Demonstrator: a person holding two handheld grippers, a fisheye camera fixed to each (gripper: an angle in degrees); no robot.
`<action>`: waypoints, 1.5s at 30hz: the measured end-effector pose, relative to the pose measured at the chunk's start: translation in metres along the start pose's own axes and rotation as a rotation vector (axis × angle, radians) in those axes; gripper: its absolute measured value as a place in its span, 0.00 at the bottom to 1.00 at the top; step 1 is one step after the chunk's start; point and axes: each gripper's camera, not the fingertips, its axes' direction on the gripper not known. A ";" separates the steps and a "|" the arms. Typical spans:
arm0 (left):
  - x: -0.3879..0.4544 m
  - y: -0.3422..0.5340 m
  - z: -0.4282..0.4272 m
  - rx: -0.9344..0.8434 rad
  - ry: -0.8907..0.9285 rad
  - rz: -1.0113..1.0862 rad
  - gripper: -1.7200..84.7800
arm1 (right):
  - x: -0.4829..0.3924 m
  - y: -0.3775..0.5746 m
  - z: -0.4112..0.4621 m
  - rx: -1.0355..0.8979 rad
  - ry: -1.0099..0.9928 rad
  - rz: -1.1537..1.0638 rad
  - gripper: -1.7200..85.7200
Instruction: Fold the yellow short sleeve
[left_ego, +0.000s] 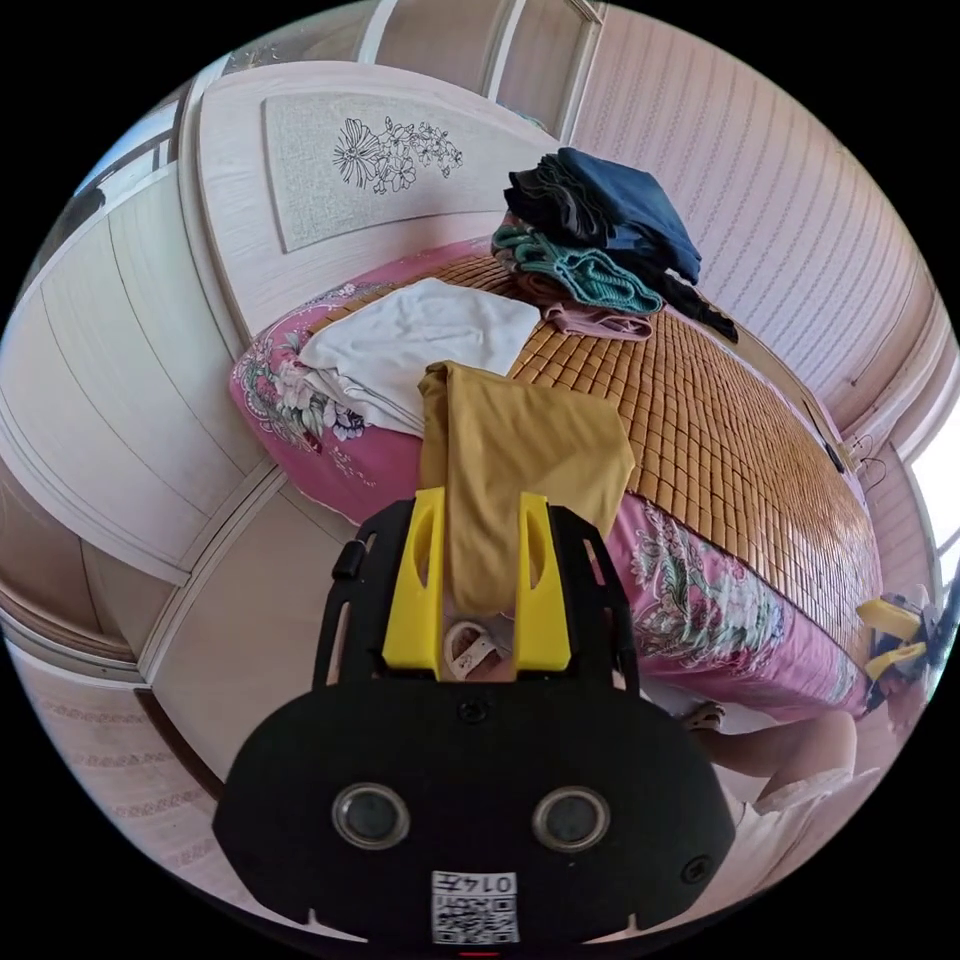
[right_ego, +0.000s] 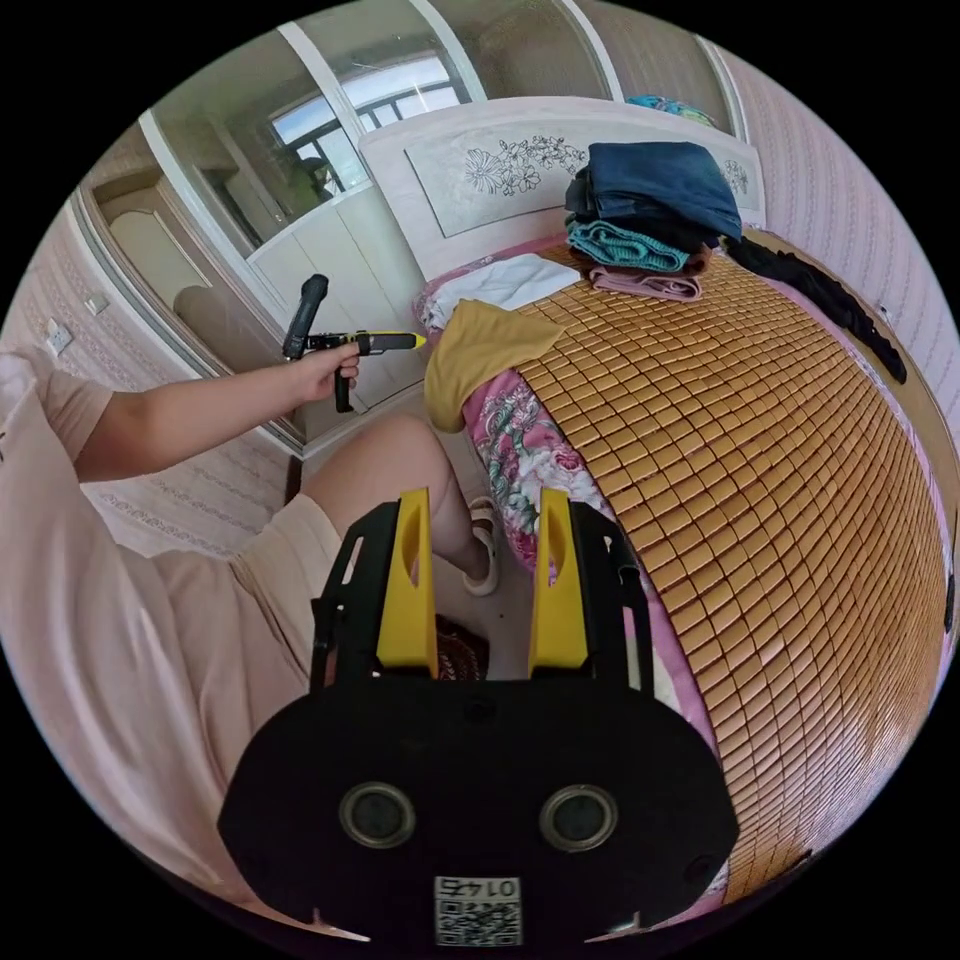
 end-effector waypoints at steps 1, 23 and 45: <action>-0.003 -0.003 0.005 -0.002 0.001 -0.008 0.15 | 0.001 0.000 0.001 -0.008 -0.006 0.005 0.19; 0.170 -0.016 -0.066 0.107 0.390 0.616 0.04 | 0.093 -0.023 -0.021 0.226 -0.208 0.244 0.19; 0.280 0.011 -0.135 0.176 0.847 0.780 0.01 | 0.177 0.133 -0.198 0.558 -0.369 0.274 0.04</action>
